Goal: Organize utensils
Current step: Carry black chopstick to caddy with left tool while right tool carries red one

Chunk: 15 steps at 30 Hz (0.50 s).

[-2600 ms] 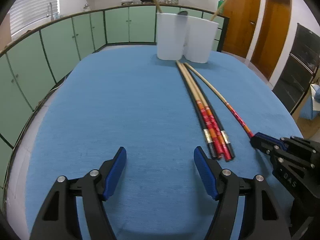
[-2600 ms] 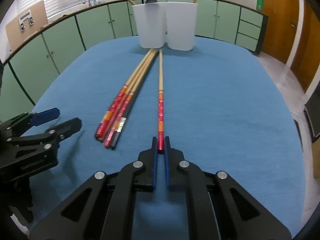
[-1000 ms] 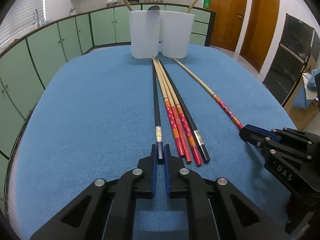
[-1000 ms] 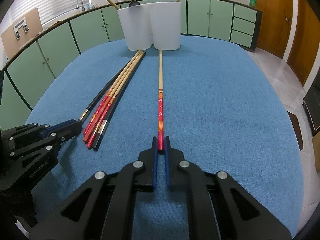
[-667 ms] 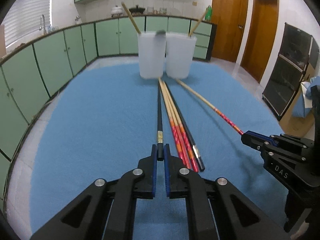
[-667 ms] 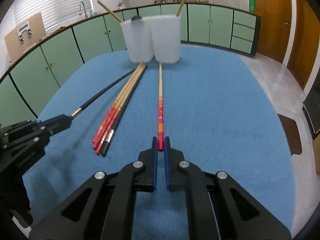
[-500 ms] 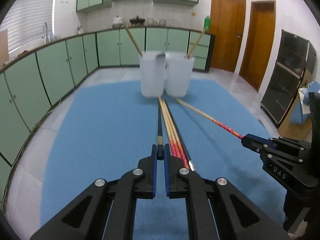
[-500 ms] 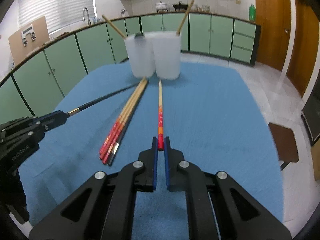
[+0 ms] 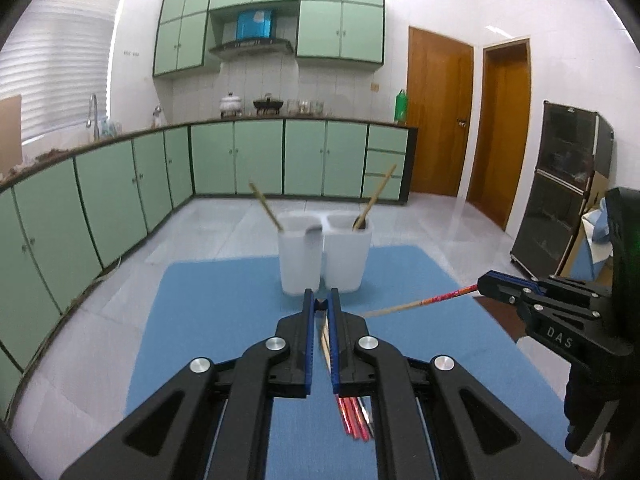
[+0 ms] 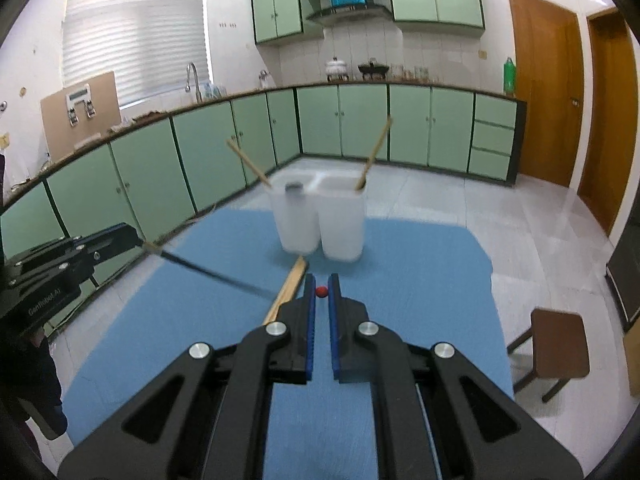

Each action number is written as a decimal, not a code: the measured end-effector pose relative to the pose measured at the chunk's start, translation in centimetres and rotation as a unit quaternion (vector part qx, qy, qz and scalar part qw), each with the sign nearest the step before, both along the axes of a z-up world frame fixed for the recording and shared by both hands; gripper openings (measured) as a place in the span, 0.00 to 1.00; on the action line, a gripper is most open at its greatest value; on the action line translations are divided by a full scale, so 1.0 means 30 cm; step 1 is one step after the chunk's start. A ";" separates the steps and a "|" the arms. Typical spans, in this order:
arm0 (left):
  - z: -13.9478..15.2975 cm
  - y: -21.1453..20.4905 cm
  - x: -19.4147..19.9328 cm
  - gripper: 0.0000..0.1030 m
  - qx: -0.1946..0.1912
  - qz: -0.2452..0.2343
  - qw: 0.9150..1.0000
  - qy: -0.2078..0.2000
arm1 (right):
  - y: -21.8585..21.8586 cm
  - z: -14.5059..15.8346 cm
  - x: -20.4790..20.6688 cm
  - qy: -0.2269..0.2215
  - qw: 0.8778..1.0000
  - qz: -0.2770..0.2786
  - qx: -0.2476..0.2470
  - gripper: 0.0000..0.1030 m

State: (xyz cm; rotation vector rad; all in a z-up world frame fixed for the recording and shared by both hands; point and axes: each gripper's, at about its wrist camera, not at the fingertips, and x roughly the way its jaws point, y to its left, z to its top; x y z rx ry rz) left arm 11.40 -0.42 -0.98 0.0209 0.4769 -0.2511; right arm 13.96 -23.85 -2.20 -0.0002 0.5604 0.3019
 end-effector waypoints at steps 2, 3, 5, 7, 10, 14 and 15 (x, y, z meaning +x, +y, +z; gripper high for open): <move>0.025 -0.008 0.017 0.06 -0.001 -0.006 1.000 -0.008 | -0.002 0.034 0.013 -0.005 1.000 0.006 0.005 0.05; 0.033 -0.008 0.023 0.06 -0.002 -0.009 1.000 -0.010 | -0.001 0.059 0.031 -0.006 1.000 0.013 0.010 0.05; 0.054 -0.012 0.051 0.06 -0.004 -0.015 1.000 -0.013 | -0.002 0.091 0.051 -0.007 1.000 0.023 0.017 0.05; 0.068 -0.009 0.078 0.06 -0.006 -0.022 1.000 -0.013 | 0.002 0.124 0.085 -0.005 0.999 0.034 0.019 0.05; 0.074 -0.006 0.104 0.06 -0.011 -0.029 0.999 -0.010 | 0.003 0.163 0.126 0.003 0.999 0.044 0.021 0.05; 0.095 -0.005 0.122 0.06 -0.011 -0.035 0.999 -0.014 | 0.009 0.226 0.174 0.002 0.998 0.057 0.030 0.05; 0.106 -0.005 0.128 0.06 -0.011 -0.036 0.999 -0.018 | 0.013 0.250 0.183 -0.004 0.998 0.057 0.029 0.05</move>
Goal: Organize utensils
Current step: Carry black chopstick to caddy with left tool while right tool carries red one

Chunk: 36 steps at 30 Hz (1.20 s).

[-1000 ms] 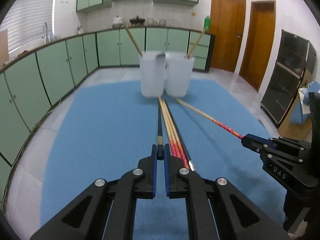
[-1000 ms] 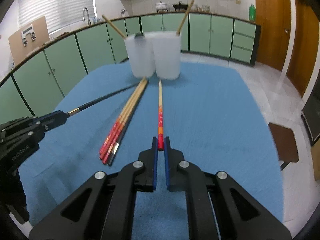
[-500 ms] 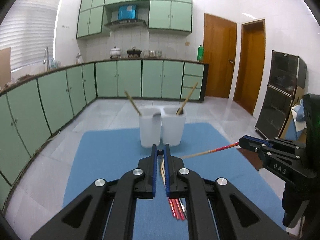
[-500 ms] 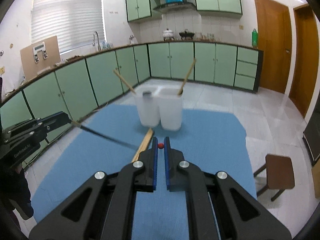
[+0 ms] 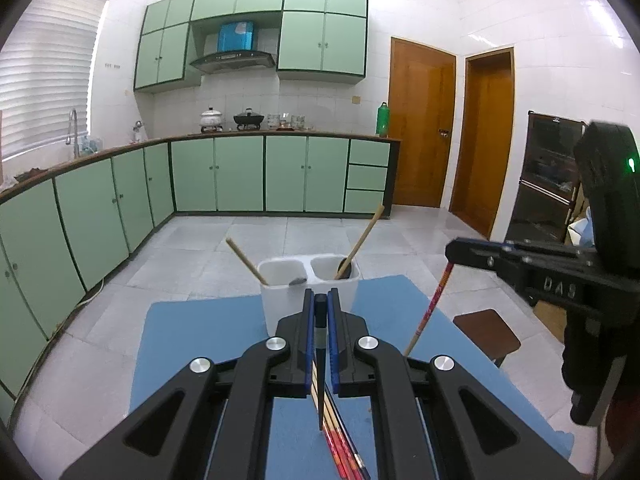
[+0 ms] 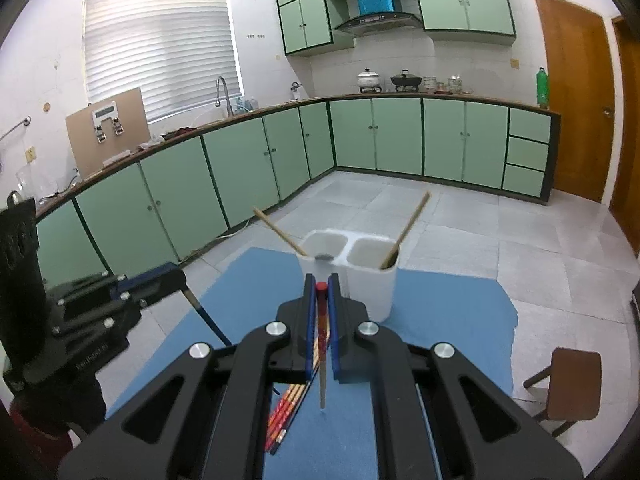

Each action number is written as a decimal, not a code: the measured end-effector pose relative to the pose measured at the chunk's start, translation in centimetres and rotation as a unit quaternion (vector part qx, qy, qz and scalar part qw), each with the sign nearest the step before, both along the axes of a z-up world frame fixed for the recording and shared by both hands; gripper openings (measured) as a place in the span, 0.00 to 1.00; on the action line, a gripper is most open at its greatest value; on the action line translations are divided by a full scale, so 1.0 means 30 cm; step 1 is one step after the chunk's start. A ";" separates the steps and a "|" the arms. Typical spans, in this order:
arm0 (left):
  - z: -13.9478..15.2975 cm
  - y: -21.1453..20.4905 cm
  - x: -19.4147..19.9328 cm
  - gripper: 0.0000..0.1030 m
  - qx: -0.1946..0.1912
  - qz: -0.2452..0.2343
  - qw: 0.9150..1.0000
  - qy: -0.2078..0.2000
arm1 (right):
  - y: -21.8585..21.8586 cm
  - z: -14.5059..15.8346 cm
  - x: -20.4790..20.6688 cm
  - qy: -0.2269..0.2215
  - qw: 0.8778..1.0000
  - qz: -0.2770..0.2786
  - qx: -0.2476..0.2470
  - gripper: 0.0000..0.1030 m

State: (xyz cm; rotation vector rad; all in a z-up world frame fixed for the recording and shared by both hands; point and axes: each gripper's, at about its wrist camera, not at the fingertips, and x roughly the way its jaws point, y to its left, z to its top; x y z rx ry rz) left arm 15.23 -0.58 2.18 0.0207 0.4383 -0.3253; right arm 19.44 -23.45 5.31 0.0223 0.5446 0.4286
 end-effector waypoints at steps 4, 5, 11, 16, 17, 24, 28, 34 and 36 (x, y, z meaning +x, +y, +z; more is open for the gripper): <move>0.059 -0.006 0.033 0.06 -0.001 -0.001 1.000 -0.021 | 0.008 0.086 0.038 -0.031 1.000 -0.003 -0.003 0.05; 0.077 -0.007 0.045 0.06 -0.001 0.000 1.000 -0.029 | 0.007 0.113 0.055 -0.040 0.999 -0.005 -0.003 0.05; 0.236 -0.011 0.139 0.06 -0.009 0.014 0.996 -0.089 | -0.018 0.236 0.173 -0.087 0.996 -0.036 0.001 0.05; 0.320 -0.033 0.243 0.06 -0.015 0.021 0.992 -0.120 | -0.030 0.280 0.286 -0.112 0.992 -0.056 0.001 0.05; 0.323 -0.040 0.266 0.06 -0.016 0.021 0.992 -0.120 | -0.028 0.277 0.308 -0.113 0.992 -0.059 -0.001 0.05; 0.229 -0.083 0.440 0.06 -0.010 0.028 0.995 -0.095 | -0.027 0.161 0.449 -0.086 0.994 -0.072 -0.001 0.05; 0.124 -0.083 0.509 0.06 -0.008 0.032 0.998 -0.056 | -0.015 0.066 0.497 -0.061 0.995 -0.075 -0.008 0.05; 0.015 -0.068 0.568 0.06 -0.004 0.039 0.999 -0.013 | 0.018 -0.057 0.514 -0.032 0.996 -0.076 -0.018 0.05; -0.015 -0.065 0.584 0.06 -0.002 0.041 0.999 0.001 | 0.022 -0.091 0.516 -0.022 0.997 -0.077 -0.019 0.05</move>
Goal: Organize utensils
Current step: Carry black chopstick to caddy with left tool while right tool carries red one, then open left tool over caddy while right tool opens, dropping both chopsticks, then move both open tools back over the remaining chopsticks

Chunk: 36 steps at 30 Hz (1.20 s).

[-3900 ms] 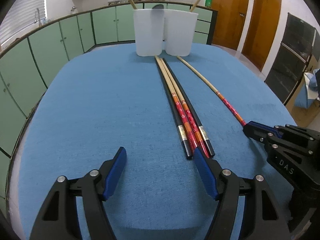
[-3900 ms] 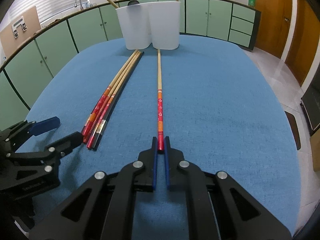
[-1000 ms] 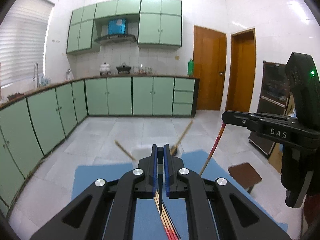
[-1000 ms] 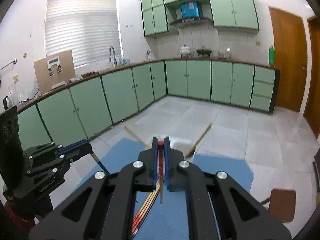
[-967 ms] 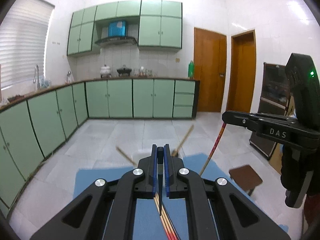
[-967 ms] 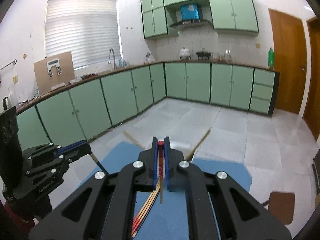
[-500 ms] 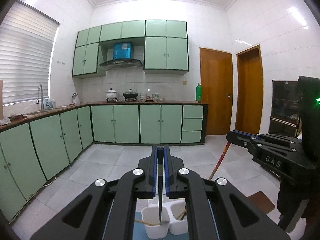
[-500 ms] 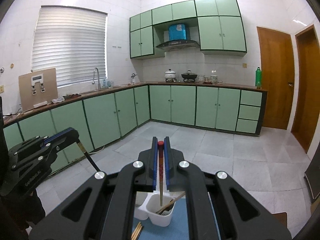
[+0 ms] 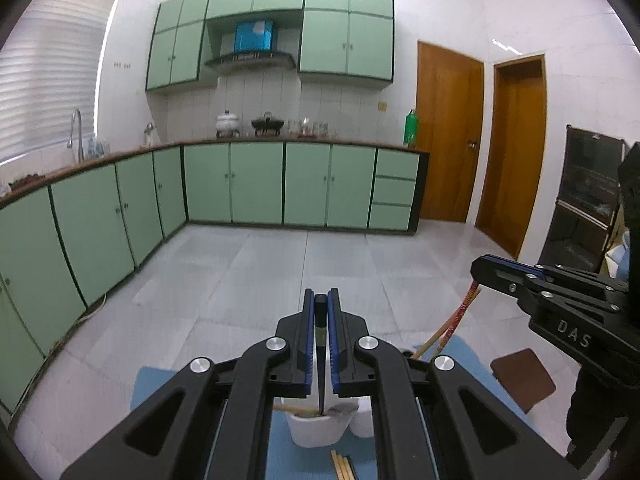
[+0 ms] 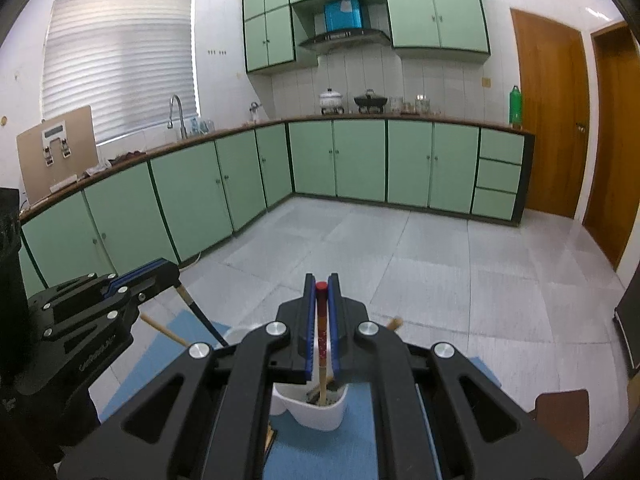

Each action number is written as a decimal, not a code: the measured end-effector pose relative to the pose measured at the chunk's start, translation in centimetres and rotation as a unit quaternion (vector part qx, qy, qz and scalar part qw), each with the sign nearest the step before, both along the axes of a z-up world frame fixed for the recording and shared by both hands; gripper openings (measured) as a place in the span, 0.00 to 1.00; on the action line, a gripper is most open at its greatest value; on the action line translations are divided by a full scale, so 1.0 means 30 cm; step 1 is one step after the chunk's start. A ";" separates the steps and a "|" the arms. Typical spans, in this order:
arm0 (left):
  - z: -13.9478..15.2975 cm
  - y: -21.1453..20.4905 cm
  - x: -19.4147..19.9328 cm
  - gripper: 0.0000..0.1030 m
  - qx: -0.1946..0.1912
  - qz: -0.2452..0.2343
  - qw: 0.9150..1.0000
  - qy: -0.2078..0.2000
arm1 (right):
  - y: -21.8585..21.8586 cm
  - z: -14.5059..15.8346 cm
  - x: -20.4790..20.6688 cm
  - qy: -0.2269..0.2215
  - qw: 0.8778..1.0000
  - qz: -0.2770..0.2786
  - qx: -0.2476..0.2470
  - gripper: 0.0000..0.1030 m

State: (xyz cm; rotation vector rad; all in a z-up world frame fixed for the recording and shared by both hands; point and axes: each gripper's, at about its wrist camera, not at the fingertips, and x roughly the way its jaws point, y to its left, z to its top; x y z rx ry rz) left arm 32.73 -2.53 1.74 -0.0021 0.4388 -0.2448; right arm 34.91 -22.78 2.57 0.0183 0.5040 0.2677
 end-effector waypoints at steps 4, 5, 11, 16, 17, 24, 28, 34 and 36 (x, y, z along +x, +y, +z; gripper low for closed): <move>-0.020 0.010 0.002 0.09 0.001 0.002 1.000 0.009 | 0.007 -0.032 -0.017 0.009 1.000 -0.005 -0.002 0.08; -0.018 0.014 0.000 0.11 0.000 0.002 1.000 0.010 | 0.000 -0.033 -0.025 0.009 1.000 -0.007 0.000 0.11; 0.038 0.040 -0.084 0.33 -0.005 0.006 1.000 -0.010 | -0.069 0.012 -0.118 -0.016 0.999 -0.026 0.021 0.35; 0.061 0.055 -0.219 0.48 -0.006 0.007 1.000 -0.027 | -0.102 0.033 -0.246 -0.038 0.998 -0.034 0.021 0.57; 0.058 0.055 -0.247 0.50 -0.006 0.007 1.000 -0.028 | -0.106 0.030 -0.280 -0.043 0.998 -0.035 0.021 0.63; -0.021 0.087 -0.421 0.68 -0.011 0.011 1.000 -0.009 | -0.114 -0.064 -0.471 -0.040 0.998 -0.034 0.019 0.88; -0.099 0.105 -0.507 0.77 -0.008 0.021 1.000 0.011 | -0.104 -0.157 -0.572 -0.023 0.999 -0.038 0.018 0.93; -0.234 0.131 -0.594 0.80 0.004 0.032 0.998 0.054 | -0.066 -0.292 -0.657 0.026 0.999 -0.031 0.013 0.93; -0.278 0.144 -0.602 0.80 0.004 0.035 0.997 0.073 | -0.050 -0.332 -0.667 0.042 0.999 -0.028 0.010 0.93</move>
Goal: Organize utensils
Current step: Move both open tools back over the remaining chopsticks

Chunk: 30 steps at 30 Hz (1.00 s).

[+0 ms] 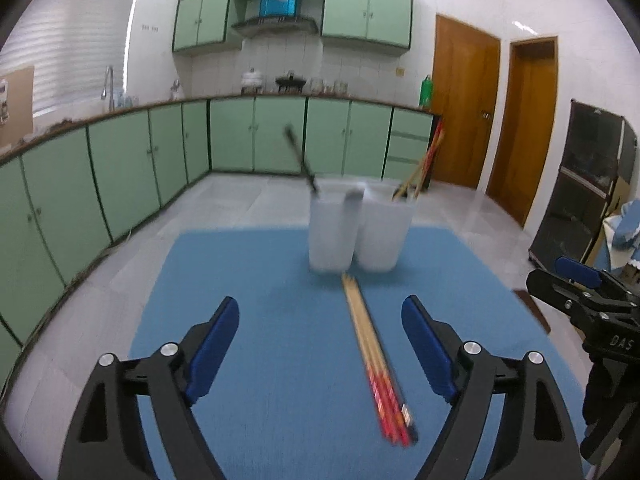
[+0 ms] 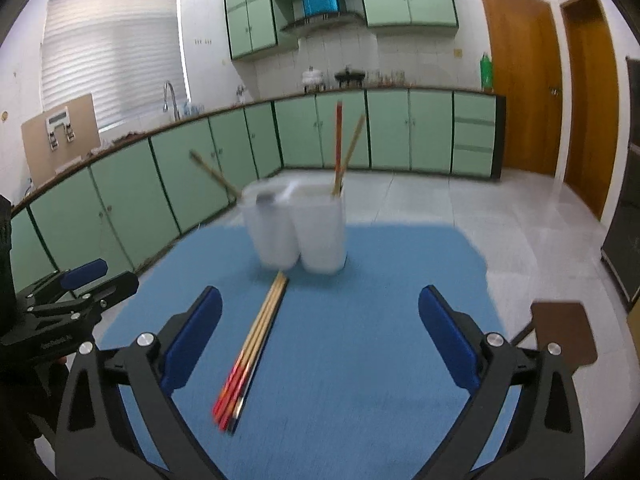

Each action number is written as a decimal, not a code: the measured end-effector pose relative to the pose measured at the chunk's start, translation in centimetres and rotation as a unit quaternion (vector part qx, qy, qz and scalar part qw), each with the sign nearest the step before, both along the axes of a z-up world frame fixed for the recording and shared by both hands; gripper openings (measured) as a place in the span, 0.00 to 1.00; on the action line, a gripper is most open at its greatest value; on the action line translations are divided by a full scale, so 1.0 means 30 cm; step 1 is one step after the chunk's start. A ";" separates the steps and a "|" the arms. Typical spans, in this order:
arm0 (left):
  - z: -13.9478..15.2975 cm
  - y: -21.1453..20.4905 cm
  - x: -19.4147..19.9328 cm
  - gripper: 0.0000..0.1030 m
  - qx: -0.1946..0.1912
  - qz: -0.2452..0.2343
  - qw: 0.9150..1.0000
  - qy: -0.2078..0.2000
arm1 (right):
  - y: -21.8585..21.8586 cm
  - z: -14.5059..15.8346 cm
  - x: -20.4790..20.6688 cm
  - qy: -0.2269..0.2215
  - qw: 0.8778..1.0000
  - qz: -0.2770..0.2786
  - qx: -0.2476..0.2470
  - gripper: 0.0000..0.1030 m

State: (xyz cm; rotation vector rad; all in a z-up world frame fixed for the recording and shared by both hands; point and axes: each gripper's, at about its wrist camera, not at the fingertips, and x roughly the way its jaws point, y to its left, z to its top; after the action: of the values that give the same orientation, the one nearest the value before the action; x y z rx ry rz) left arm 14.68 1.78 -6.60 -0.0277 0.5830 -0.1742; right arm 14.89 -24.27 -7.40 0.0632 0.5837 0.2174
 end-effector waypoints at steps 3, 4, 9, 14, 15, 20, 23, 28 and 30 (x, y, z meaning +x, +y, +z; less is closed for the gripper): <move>-0.069 0.011 -0.005 0.80 0.011 0.008 1.000 0.024 | 0.028 -0.067 -0.021 0.020 1.000 -0.003 -0.015 0.93; -0.094 0.013 -0.005 0.80 0.014 0.010 0.999 0.033 | 0.033 -0.083 -0.029 0.025 1.000 -0.002 -0.016 0.93; -0.185 0.004 -0.013 0.80 0.016 0.011 0.998 0.065 | 0.065 -0.163 -0.034 0.061 0.998 0.001 -0.012 0.93; -0.255 0.010 -0.024 0.80 0.023 0.012 0.996 0.086 | 0.087 -0.226 -0.026 0.091 0.996 0.008 -0.018 0.93; -0.265 0.012 -0.025 0.80 0.025 0.012 0.996 0.090 | 0.095 -0.240 -0.024 0.099 0.995 0.009 -0.019 0.93; -0.292 0.028 -0.035 0.79 0.035 0.014 0.994 0.107 | 0.122 -0.290 -0.018 0.125 0.992 0.016 -0.023 0.93; -0.304 0.039 -0.034 0.79 0.033 0.017 0.993 0.116 | 0.136 -0.315 -0.019 0.138 0.990 0.018 -0.026 0.93; -0.319 0.061 -0.037 0.79 0.033 0.023 0.991 0.124 | 0.156 -0.336 -0.011 0.154 0.987 0.020 -0.036 0.93; -0.318 0.071 -0.038 0.79 0.031 0.026 0.991 0.125 | 0.165 -0.337 -0.008 0.157 0.987 0.021 -0.041 0.93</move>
State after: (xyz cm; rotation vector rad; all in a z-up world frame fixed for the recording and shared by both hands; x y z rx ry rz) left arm 13.53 3.90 -16.15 -0.0049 0.8360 -0.1028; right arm 14.66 -19.31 -17.52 0.0040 0.9079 0.2265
